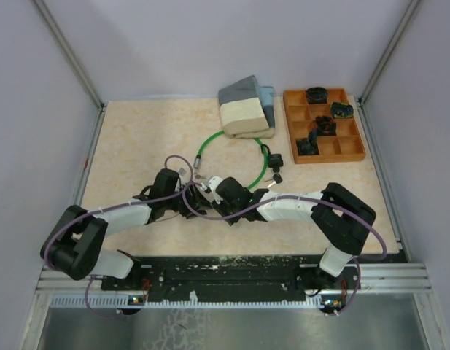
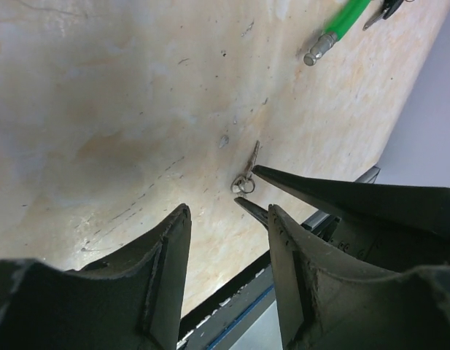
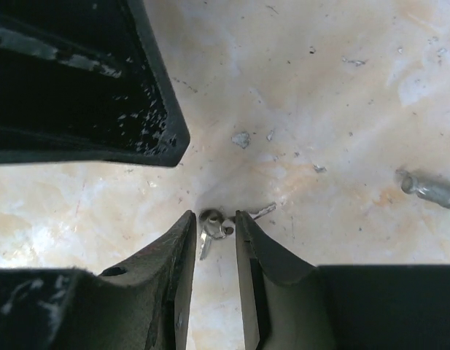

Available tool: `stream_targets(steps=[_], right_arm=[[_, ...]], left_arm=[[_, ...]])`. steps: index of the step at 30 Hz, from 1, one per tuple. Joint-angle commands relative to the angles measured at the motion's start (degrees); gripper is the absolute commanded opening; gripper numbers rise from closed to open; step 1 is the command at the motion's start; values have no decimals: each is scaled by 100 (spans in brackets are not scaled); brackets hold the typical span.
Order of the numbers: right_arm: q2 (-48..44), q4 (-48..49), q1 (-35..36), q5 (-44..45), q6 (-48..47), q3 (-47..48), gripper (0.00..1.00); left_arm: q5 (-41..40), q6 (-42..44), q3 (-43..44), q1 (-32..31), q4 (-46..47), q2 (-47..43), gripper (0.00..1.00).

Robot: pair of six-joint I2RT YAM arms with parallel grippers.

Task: Unlock with the key
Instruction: Pick up the key from the center of the board.

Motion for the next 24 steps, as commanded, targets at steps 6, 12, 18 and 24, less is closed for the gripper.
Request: stream_targets(steps=[6,12,18,24], right_arm=[[384,-457,-39,-58,-343,451,19],[124,-431,-41,59,-303,438,0],[-557,-149,-136,45,-19,376,0],[-1208,42,-151,342,91,237,0]], left_arm=[[153,200,-100,97,-82,-86,52],[155,222,-128,89,-31,-199,53],[307,251,-357,41,633,-483,56],[413,334,-596,-79,1597,-893,60]])
